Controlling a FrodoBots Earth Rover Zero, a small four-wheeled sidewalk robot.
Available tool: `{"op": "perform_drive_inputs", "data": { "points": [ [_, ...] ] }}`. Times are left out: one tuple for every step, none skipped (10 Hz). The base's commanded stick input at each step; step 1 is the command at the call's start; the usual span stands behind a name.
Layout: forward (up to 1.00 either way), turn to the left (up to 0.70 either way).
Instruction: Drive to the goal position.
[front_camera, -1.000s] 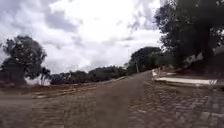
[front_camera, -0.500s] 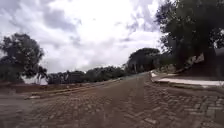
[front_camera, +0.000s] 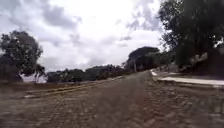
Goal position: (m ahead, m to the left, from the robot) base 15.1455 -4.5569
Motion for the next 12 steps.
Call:
{"op": "perform_drive_inputs", "data": {
  "points": [
    [0.70, -0.08],
    [0.70, 0.00],
    [0.70, 0.00],
    [0.70, 0.00],
    [0.70, 0.00],
    [0.70, 0.00],
    [0.70, 0.00],
    [0.70, 0.00],
    [0.70, 0.00],
    [0.70, -0.10],
    [0.70, -0.17],
    [0.70, 0.00]
  ]
}}
